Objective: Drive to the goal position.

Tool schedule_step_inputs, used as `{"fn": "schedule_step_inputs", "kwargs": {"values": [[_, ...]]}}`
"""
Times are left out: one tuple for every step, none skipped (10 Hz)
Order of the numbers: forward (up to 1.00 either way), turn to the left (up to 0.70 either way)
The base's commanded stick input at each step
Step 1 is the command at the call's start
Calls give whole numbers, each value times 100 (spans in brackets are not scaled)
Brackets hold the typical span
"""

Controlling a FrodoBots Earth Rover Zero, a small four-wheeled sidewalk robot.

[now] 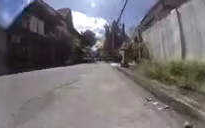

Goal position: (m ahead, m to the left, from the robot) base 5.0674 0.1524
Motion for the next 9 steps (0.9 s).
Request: {"fn": "schedule_step_inputs", "kwargs": {"values": [[100, 0], [100, 0], [100, 0], [100, 0], [100, 0], [100, -15], [100, -40], [100, -40], [100, -37]]}}
